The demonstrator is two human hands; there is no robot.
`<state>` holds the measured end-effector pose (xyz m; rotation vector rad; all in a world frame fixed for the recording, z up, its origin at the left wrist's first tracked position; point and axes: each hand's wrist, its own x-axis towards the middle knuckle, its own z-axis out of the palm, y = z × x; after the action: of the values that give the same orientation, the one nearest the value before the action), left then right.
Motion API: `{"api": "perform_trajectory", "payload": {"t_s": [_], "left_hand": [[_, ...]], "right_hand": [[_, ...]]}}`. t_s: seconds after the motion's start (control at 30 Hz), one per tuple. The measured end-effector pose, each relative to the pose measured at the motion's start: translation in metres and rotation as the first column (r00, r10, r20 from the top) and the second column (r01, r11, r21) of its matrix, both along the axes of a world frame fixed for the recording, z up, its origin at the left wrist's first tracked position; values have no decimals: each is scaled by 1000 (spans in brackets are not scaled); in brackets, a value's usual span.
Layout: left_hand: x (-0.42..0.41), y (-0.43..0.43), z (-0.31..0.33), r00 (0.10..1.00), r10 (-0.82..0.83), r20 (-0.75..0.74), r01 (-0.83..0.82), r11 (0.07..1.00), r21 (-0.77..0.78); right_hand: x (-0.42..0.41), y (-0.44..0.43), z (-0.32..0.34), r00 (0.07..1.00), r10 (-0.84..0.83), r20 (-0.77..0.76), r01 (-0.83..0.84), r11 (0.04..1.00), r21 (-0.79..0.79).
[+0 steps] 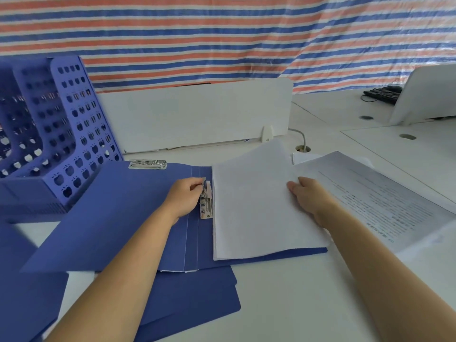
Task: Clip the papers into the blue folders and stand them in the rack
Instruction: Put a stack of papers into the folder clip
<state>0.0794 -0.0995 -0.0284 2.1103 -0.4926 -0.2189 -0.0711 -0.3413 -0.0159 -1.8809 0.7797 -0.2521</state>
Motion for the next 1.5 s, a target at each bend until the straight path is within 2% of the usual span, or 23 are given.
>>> {"api": "perform_trajectory", "payload": {"t_s": [0.23,0.6,1.1,1.33,1.5], "left_hand": [[5,-2,2,1000,-18,9,17,995,94],[6,-1,0,998,21,-53,-21,1000,-2],[3,-1,-1,998,37,-45,-38,999,-25],[3,-1,0,998,38,-49,-39,999,-20],[-1,0,2,998,26,-61,-29,998,-53]], "right_hand": [[1,8,-4,999,-18,42,19,999,-30],[1,5,1,998,2,60,-1,1000,-19],[-5,6,6,1000,-13,-4,13,997,73],[-7,12,6,994,-30,109,16,991,131],[-10,8,7,996,-28,88,18,994,106]]}}
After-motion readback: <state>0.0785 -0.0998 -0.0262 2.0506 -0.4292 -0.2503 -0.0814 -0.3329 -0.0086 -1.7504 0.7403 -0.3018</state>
